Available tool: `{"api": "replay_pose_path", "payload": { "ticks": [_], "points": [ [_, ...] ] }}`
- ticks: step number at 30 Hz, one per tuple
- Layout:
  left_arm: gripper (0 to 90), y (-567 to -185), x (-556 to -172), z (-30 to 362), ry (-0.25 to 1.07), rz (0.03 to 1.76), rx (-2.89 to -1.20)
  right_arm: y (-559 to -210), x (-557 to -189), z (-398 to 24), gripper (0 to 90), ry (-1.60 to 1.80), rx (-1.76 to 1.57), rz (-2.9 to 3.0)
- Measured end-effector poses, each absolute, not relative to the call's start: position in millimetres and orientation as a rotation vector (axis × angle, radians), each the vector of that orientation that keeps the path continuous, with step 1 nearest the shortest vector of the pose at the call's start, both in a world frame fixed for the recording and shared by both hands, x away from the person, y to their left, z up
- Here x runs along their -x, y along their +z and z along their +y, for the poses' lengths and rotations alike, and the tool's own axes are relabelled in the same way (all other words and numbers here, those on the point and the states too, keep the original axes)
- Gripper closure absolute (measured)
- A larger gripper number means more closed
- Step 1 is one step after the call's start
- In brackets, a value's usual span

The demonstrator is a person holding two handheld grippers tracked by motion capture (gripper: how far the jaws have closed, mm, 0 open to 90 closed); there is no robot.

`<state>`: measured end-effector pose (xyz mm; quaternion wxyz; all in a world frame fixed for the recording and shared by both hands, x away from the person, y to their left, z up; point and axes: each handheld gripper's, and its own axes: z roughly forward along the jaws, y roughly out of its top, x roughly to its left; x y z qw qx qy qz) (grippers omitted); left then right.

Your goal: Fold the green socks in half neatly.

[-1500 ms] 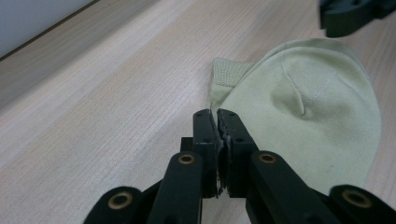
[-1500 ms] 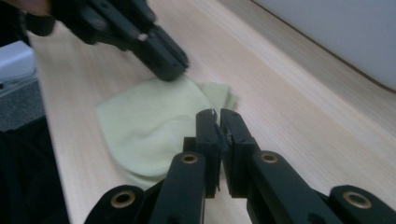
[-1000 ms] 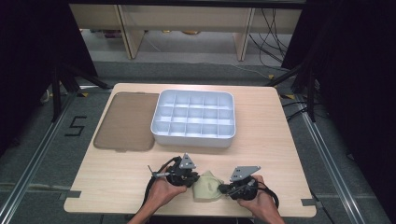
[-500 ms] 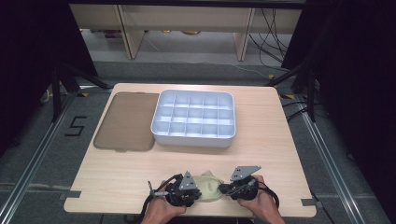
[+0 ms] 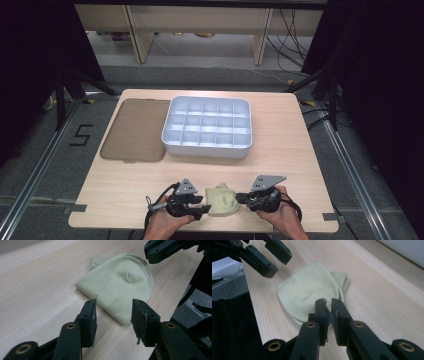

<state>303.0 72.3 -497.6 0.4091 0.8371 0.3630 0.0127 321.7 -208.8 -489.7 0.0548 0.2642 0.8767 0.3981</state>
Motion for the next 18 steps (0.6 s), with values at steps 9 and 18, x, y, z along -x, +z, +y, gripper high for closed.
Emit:
{"api": "replay_pose_path", "payload": {
  "ticks": [9, 18],
  "points": [
    [44.7, -504.2, -306.5, 65.2, -0.04, 0.995, -2.084, -488.6, -320.9, -208.4, 82.4, 1.223, -0.808, 2.647],
    [47.9, -506.4, -306.7, 55.3, -0.038, 1.021, -2.118, -488.5, -320.7, -207.2, 81.7, 1.233, -0.779, 2.639]
  ]
}}
